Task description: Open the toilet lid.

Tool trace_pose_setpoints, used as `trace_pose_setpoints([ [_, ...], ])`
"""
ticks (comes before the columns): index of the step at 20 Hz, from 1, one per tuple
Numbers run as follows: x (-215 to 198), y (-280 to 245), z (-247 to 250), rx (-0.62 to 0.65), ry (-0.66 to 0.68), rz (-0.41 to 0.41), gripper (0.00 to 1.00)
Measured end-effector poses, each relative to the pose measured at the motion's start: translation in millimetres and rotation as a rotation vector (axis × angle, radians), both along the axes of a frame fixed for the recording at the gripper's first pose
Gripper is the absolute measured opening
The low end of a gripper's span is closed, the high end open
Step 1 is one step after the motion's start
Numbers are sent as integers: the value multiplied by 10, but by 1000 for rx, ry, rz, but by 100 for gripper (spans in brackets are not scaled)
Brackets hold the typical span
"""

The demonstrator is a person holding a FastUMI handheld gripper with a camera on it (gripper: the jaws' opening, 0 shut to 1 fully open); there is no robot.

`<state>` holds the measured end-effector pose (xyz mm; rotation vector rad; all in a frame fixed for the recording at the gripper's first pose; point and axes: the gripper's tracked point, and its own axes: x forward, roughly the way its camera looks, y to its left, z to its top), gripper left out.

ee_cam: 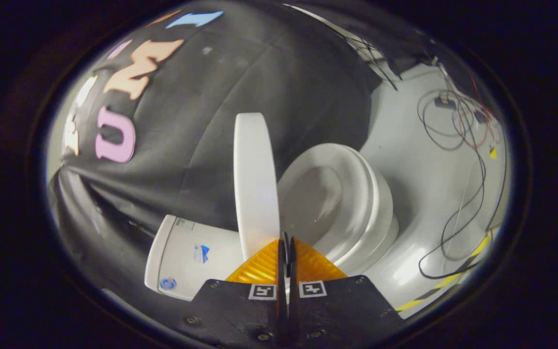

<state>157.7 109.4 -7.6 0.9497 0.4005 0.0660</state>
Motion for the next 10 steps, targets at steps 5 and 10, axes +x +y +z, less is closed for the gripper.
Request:
trace_pose_setpoints([
  [5,-82,373,554,-181,-156,82,3],
  [10,-161,833,921,-464,-260,159,7],
])
